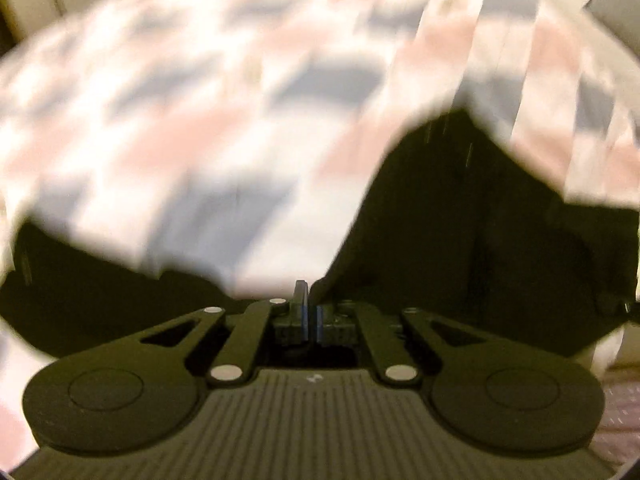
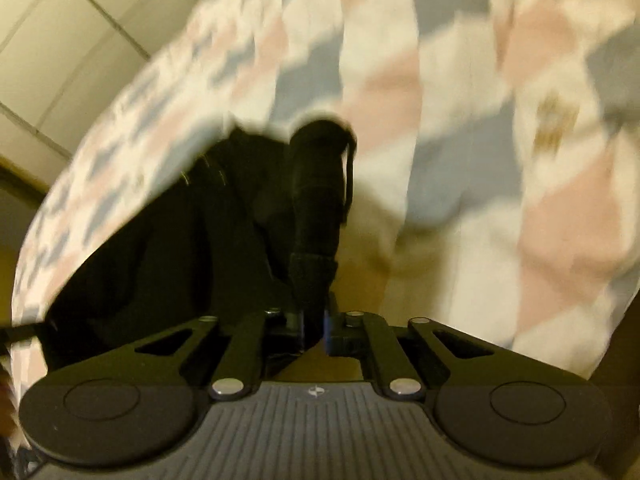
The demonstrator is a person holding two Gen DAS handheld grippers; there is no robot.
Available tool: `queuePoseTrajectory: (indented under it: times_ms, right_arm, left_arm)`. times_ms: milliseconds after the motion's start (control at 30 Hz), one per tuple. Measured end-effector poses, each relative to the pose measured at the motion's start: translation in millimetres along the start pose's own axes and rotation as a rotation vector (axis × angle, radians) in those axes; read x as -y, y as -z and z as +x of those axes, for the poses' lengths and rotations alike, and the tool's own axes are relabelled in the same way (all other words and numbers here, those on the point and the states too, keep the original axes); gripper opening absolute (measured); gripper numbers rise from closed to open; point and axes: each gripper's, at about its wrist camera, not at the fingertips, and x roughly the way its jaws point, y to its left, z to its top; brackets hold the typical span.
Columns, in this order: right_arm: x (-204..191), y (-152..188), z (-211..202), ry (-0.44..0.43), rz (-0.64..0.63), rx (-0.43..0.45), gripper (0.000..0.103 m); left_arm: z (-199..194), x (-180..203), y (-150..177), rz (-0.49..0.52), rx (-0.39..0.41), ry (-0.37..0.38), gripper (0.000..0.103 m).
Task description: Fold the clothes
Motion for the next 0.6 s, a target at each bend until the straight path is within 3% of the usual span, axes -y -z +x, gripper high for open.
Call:
queuePoseTrajectory:
  times_ms: [100,167,200,233,267,300,367,400,433,467,500,600]
  right_arm:
    - [27.3,-8.0,-5.8,0.067,0.029,0.0,0.002]
    - [45.5,-13.3,-9.7,0.112,0.048,0.001,0.002]
    - [54.7,-15.9,-11.6,0.134,0.057,0.001,0.002]
    - [63.8,-18.6,-13.5,0.156,0.067,0.001,0.003]
    - [72.9,-21.2,-15.4,0.179,0.076,0.001,0.004]
    - [82.0,-23.9,-17.4,0.201,0.086,0.001,0.008]
    - [107.7,-21.3,-7.3,0.22,0.179,-0.072,0.025]
    - [120.2,-17.4,-3.5,0.213,0.243,-0.095,0.033]
    - [129.3,-14.6,-2.2,0.183,0.295,-0.097,0.047]
    - [134.9,-12.9,-0.5,0.145,0.327,-0.101,0.053]
    - [139.2,-12.0,1.6,0.114,0.35,-0.105,0.058]
    - [138.9,-17.2,12.4,0.077,0.353,-0.12,0.059]
  left_arm:
    - [-14.6,27.6,-59.3,0.117,0.189,-0.013,0.002]
    - [-4.4,39.2,-84.1,0.139,0.212,-0.044,0.01]
    - [4.3,43.3,-94.5,0.137,0.202,-0.067,0.027]
    - [13.1,47.3,-105.0,0.135,0.193,-0.09,0.061]
    - [24.8,49.3,-111.9,0.125,0.152,-0.112,0.072]
    - [36.1,46.4,-108.6,0.093,0.08,-0.105,0.074]
    - [43.8,35.2,-86.4,-0.001,-0.021,-0.001,0.074]
    - [44.5,29.8,-73.4,-0.047,-0.063,0.047,0.079]
    - [38.5,23.3,-57.0,-0.094,-0.088,0.079,0.088]
    - [29.5,14.9,-40.0,-0.147,-0.107,0.097,0.089]
    - [20.4,6.5,-23.0,-0.2,-0.126,0.114,0.089]
    - [9.9,-23.2,18.4,-0.367,-0.221,0.115,0.091]
